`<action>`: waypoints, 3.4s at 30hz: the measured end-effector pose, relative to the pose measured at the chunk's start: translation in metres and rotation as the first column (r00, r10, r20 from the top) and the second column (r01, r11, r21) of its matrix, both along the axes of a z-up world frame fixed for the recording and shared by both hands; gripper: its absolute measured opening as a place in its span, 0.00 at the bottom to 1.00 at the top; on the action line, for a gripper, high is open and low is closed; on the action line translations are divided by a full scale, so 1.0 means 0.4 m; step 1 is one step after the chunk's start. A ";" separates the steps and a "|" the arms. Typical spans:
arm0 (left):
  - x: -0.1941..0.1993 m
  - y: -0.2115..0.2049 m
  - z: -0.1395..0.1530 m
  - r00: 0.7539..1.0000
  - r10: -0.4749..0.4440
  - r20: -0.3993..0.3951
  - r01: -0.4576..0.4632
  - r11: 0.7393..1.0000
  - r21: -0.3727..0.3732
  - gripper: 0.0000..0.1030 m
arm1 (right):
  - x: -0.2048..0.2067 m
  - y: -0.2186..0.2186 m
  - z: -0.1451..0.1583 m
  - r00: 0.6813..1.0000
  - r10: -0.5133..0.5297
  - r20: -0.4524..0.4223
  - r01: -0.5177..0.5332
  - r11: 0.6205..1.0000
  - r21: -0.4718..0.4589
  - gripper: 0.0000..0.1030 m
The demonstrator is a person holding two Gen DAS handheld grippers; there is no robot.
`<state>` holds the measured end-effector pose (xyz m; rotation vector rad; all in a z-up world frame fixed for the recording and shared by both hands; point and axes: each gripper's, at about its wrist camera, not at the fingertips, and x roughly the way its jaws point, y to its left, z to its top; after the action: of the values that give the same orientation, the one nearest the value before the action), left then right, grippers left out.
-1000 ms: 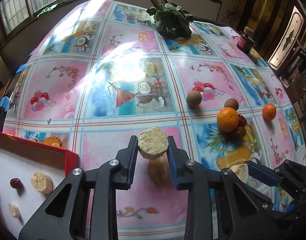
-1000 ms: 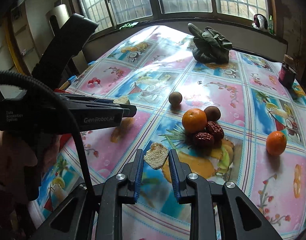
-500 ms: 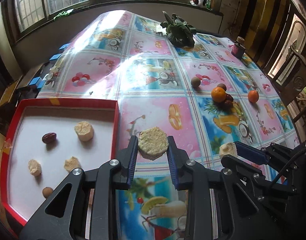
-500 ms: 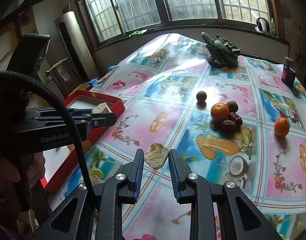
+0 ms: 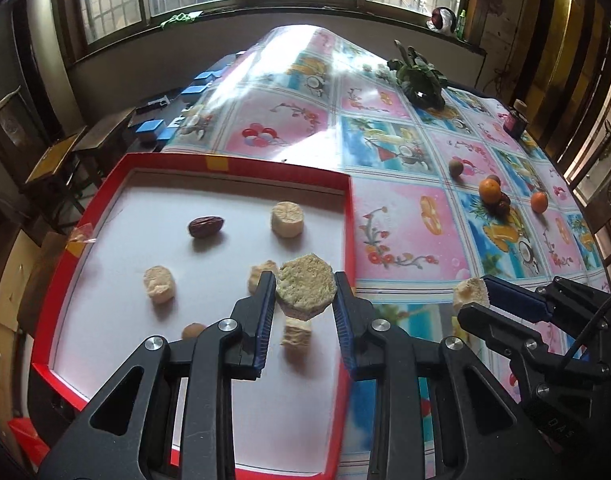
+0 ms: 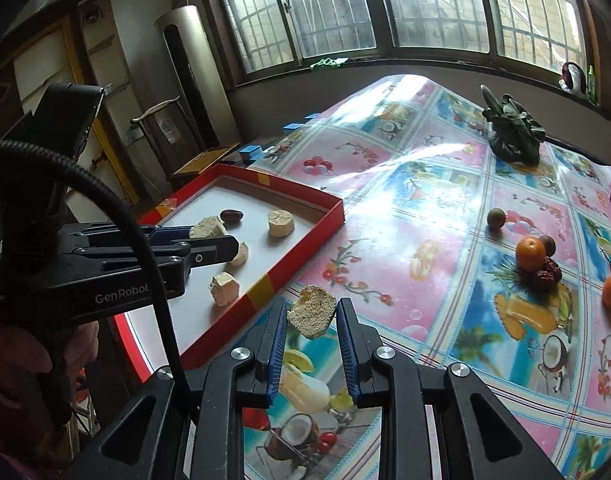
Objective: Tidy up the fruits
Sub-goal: 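Carry both pale slices into the red tray and open both tools, then grasp an orange with the left tool while the right tool grasps a red date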
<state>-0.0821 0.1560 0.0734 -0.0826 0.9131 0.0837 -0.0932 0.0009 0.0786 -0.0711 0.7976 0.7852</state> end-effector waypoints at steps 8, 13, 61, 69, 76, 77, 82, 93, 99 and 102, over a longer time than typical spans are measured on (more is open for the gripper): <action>-0.051 0.156 -0.001 0.992 0.126 0.003 -0.126 0.992 -0.006 0.27 | -0.004 0.089 0.003 0.997 0.073 -0.006 -0.073 0.997 -0.004 0.24; -0.078 0.226 -0.021 0.982 0.188 -0.013 -0.189 0.982 -0.006 0.27 | -0.008 0.154 -0.002 0.991 0.130 -0.016 -0.130 0.992 -0.008 0.23; 0.022 -0.021 -0.019 0.999 0.030 -0.013 -0.031 0.999 -0.035 0.55 | 0.028 -0.006 -0.022 0.999 0.003 -0.035 -0.002 1.000 0.021 0.31; 0.099 -0.193 -0.031 0.993 -0.110 -0.040 0.107 0.992 -0.061 0.55 | 0.076 -0.191 -0.043 0.986 -0.163 -0.047 0.163 0.987 -0.002 0.32; 0.169 -0.303 -0.048 0.980 -0.184 -0.074 0.179 0.981 -0.074 0.55 | 0.121 -0.324 -0.066 0.961 -0.268 -0.063 0.267 0.963 -0.026 0.34; 0.177 -0.315 -0.049 0.978 -0.192 -0.075 0.187 0.980 -0.072 0.55 | 0.128 -0.335 -0.070 0.959 -0.276 -0.064 0.274 0.961 -0.028 0.34; 0.211 -0.355 -0.054 0.973 -0.216 -0.085 0.210 0.975 -0.080 0.55 | 0.167 -0.364 -0.075 0.957 -0.286 -0.045 0.284 0.957 -0.057 0.34; 0.277 -0.352 -0.070 0.975 -0.196 -0.108 0.186 0.978 -0.095 0.55 | 0.341 -0.327 -0.122 0.945 -0.322 -0.060 0.315 0.943 -0.106 0.35; 0.308 -0.370 -0.071 0.972 -0.210 -0.111 0.199 0.975 -0.096 0.55 | 0.361 -0.302 -0.133 0.952 -0.305 -0.034 0.297 0.942 -0.156 0.27; 0.330 -0.394 -0.069 0.967 -0.232 -0.109 0.221 0.970 -0.102 0.55 | 0.348 -0.322 -0.126 0.955 -0.294 -0.043 0.285 0.947 -0.151 0.27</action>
<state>0.0498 -0.0014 0.0456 -0.0559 1.0412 -0.1667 0.0459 -0.1279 0.0282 -0.0553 0.9022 0.4525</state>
